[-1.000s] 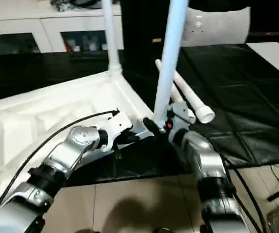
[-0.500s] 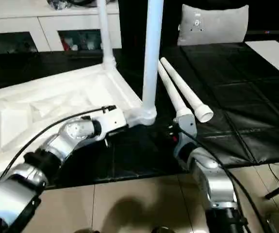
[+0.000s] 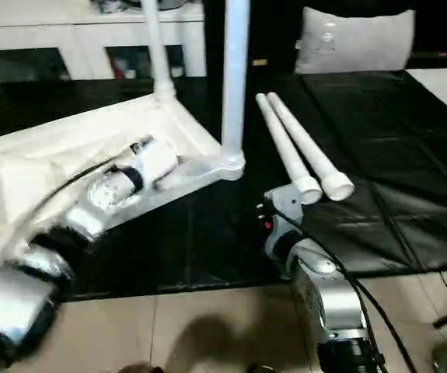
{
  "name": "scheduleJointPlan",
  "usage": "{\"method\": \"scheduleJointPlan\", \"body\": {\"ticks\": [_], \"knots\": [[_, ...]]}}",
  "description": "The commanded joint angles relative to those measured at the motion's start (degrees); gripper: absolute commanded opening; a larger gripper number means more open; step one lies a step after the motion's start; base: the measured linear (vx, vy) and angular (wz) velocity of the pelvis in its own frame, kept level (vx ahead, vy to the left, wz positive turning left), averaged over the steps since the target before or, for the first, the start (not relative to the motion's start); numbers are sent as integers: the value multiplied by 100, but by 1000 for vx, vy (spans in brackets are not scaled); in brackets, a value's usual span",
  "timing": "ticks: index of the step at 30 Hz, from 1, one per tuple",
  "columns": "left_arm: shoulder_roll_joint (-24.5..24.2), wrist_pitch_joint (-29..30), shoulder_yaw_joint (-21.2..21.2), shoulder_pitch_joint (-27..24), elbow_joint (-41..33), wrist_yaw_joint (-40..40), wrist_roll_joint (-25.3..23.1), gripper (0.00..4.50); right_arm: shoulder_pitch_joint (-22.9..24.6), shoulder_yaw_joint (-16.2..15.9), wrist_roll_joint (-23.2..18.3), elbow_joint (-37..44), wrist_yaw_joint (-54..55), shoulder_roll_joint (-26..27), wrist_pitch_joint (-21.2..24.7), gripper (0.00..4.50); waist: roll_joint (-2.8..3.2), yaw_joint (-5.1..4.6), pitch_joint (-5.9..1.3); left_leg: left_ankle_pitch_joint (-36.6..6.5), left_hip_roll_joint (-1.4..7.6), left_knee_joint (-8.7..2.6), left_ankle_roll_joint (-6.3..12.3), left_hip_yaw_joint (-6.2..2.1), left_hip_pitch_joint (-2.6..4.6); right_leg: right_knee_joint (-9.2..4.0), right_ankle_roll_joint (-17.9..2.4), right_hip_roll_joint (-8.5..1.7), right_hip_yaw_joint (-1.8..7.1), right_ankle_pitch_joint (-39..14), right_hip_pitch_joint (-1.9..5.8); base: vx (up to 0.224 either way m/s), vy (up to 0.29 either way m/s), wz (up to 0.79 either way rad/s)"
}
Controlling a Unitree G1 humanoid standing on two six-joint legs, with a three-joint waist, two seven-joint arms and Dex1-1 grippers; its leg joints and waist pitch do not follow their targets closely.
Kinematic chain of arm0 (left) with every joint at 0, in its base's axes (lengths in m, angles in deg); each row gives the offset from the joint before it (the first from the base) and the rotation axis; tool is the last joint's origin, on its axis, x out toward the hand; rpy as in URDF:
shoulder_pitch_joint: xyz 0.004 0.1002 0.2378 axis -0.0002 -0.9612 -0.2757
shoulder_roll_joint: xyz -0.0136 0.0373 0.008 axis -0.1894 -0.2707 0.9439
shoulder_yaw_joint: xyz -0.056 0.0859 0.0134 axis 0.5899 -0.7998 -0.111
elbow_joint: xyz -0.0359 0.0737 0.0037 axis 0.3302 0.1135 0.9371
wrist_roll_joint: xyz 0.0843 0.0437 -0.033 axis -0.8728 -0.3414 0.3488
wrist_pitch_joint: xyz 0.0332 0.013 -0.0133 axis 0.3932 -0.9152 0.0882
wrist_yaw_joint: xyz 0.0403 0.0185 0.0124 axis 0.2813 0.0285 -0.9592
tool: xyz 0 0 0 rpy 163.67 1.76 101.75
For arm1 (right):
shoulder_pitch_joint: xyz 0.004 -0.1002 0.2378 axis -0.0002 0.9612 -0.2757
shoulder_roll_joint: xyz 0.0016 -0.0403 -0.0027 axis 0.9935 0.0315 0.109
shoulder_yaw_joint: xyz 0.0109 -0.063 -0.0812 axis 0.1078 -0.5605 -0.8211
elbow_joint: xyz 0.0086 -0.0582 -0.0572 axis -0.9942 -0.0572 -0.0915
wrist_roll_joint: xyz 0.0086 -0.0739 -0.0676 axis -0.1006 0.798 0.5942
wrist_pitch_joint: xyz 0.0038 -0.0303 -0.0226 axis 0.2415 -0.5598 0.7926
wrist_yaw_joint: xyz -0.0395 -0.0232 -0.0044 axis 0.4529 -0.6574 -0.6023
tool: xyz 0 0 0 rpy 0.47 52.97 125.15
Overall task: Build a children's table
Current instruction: Rotate leg to tighten, then move to table
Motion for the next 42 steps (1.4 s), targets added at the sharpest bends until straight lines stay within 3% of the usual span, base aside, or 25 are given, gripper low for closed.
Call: {"method": "scheduleJointPlan", "body": {"ticks": [1,8,11,15,19,21,22,23,24,25,26,27,28,29,31,32,33,35,36,37,38,39,40,41,42], "knots": [[-35,155,242,-141,-341,-243,460,209,93,24,25,149,113,-38,158,450,-61,20,-440,-1168,112,-361,391,-17,31,-364,-1006,-327,272,-1588,347,0,0,0],[-52,1856,471,-2409,-4303,-158,1389,247,336,13,194,516,312,-189,270,450,-137,-46,-371,-1537,149,-406,197,-14,23,-438,-545,-357,281,-2627,316,0,0,0],[-179,1881,445,-3050,-5162,-106,1168,247,452,406,-112,602,554,34,245,450,-192,-90,-302,-1798,99,-441,127,-21,38,-581,-65,-303,245,-3442,235,0,0,0],[-248,2089,489,-3625,-5723,78,1180,247,590,335,66,528,752,62,-19,450,-201,-108,-283,-2116,122,-475,0,-42,78,-599,33,-267,243,-3297,197,0,0,0],[-312,2522,479,-3881,-6026,219,1090,247,629,300,-87,739,711,303,-363,450,-205,-165,-211,-3317,89,-488,-77,-93,338,-747,323,-213,114,-4317,172,0,0,0],[-356,2701,437,-3903,-6092,253,934,247,629,223,23,833,751,347,-400,450,-168,-282,-116,-4025,92,-449,-36,-116,615,-995,454,-58,-193,-4633,145,0,0,0],[-380,2755,410,-3888,-6071,290,833,247,622,69,299,757,811,232,-536,450,23,-297,-29,-5009,467,-926,5,-207,451,-355,245,62,-234,-3445,595,0,0,0],[-398,2781,390,-3879,-6068,308,776,247,613,-2,447,695,876,168,-633,450,-4,-259,-69,-5277,633,-1128,-18,-278,281,386,105,-39,-15,-2431,829,0,0,0],[-413,2787,359,-3871,-6079,302,758,247,614,14,392,691,884,168,-532,450,6,-115,-38,-5668,629,-1233,56,-119,422,620,-101,-33,149,-1775,671,0,0,0],[-438,2811,302,-3848,-6103,287,741,247,618,66,233,700,884,192,-313,450,-333,-90,-5,-4925,158,-772,137,-218,251,-63,289,-277,377,-3773,736,0,0,0],[-436,2857,275,-3829,-6124,299,737,247,628,63,213,701,849,176,-312,450,-296,-28,-4,-2807,-184,82,349,-133,223,-897,550,-987,384,-6552,594,55,-56,16],[-432,2874,261,-3814,-6128,304,732,247,639,43,219,699,805,153,-340,450,-349,-70,-66,-1914,-172,415,483,-182,162,-1019,415,-1195,389,-6894,656,42,-31,27],[-428,2896,240,-3796,-6129,307,723,247,652,17,242,695,758,123,-390,450,-366,-53,-195,-1320,-120,510,582,-251,-140,-868,264,-1271,403,-6433,965,42,-31,27],[-434,2953,192,-3762,-6135,296,680,247,678,1,257,684,682,106,-486,450,-265,38,-214,-933,-24,251,800,-309,-316,-743,-152,-1084,171,-4903,1118,83,-9,49],[-439,2984,174,-3750,-6140,284,652,247,689,10,246,681,656,118,-517,450,-143,-29,-156,-864,-60,27,952,-353,-431,-681,-315,-788,-165,-4116,1247,152,24,74],[-443,3021,161,-3740,-6159,250,622,247,717,-29,280,672,605,85,-716,450,202,-212,-326,-1479,158,-269,806,-475,464,-350,-467,-175,-231,-2853,795,154,34,60],[-442,3028,165,-3738,-6161,243,621,247,730,-13,124,669,465,112,-766,450,125,-353,-272,-1937,367,-442,957,-741,596,-64,-594,-19,-228,-2392,659,194,13,42],[-445,3039,169,-3728,-6159,232,621,247,747,-72,40,699,260,31,-772,450,177,-388,-330,-1860,627,-525,1341,-1022,953,402,-579,66,-4,-1585,336,159,-2,7],[-447,3055,168,-3716,-6154,229,619,247,759,-68,-71,728,178,28,-680,450,53,-421,-298,-929,712,-436,2360,-1107,1041,718,-159,-46,269,-1050,-24,183,8,14],[-444,3068,165,-3709,-6151,232,619,247,752,-87,-101,734,97,-19,-644,450,13,-397,-309,-596,669,-385,2570,-1063,1051,746,-63,-106,357,-900,-125,183,8,14],[-439,3099,163,-3702,-6150,239,634,247,744,-92,-108,738,88,-44,-600,450,-147,-407,-336,-247,380,-242,2594,-813,952,459,-153,-226,566,-326,-137,159,-23,9],[-434,3142,156,-3699,-6147,254,639,247,734,-112,-126,741,6,-81,-663,450,-503,-238,-328,-727,-493,206,2057,-281,159,-131,-467,-374,1053,-231,679,157,-51,20],[-435,3163,153,-3698,-6144,268,630,247,726,-141,-108,752,-29,-118,-652,450,-440,-58,-279,-1088,-658,560,1768,-229,53,-418,-809,-766,1423,-782,854,157,-51,20],[-409,3194,183,-3703,-6148,314,641,247,710,-174,-63,747,-76,-159,-668,450,-486,-40,-352,-201,-520,803,987,-439,-406,-187,-1159,-781,1203,-136,1235,169,-61,2],[-392,3205,207,-3705,-6152,336,656,247,701,-184,-39,737,-87,-170,-677,450,-426,-2,-370,152,-496,692,770,-472,-405,-97,-1196,-686,1118,610,1174,154,-41,-19]]}}
